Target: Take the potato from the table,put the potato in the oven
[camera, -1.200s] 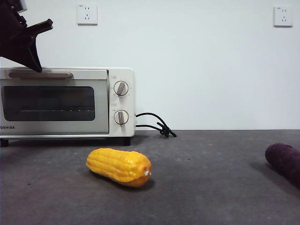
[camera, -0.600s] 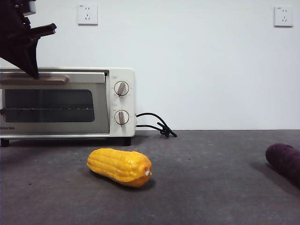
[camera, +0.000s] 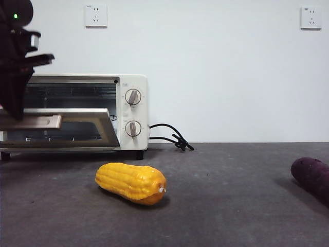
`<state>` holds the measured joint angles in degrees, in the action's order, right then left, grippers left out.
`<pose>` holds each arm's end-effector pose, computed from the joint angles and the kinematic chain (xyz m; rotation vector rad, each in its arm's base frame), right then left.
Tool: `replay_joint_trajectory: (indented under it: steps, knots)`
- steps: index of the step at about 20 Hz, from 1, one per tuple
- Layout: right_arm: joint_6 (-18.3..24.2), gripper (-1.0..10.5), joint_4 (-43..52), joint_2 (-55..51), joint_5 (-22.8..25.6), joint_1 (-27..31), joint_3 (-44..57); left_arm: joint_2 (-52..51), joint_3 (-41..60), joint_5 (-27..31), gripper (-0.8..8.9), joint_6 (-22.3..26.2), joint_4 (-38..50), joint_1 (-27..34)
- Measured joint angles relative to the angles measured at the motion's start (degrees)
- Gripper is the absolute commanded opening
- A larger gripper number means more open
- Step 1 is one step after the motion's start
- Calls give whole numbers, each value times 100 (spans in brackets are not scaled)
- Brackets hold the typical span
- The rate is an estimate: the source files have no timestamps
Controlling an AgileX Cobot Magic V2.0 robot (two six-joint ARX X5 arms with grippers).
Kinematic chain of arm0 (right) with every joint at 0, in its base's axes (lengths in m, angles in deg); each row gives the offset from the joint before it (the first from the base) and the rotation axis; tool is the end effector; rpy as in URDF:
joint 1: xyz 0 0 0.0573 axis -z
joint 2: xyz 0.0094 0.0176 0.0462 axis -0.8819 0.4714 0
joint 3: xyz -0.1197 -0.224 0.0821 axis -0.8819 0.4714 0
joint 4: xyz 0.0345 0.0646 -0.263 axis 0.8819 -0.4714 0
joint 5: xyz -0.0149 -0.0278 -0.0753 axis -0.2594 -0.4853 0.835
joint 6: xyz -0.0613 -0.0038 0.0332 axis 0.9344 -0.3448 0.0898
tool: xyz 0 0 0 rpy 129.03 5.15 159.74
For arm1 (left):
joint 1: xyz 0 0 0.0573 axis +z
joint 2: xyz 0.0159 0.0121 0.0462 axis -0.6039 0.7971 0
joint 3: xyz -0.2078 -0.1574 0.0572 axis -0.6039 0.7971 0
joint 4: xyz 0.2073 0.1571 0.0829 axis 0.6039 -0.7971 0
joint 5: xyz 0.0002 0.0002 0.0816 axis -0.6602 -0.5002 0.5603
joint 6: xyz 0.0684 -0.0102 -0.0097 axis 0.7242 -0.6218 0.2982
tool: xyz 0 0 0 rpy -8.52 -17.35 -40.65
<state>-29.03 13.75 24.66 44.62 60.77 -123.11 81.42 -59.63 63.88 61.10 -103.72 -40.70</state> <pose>0.1635 0.0343 0.3327 0.3647 0.6437 0.5708 0.3510 -0.0263 0.2373 -0.0380 1.2171 -0.1151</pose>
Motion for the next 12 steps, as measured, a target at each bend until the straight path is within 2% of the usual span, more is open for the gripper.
replay_joint_trajectory:
  steps: [12]
  knots:
    - [42,1,-118,-2,0,0,0,17,9,297,-6,7,-221,13]
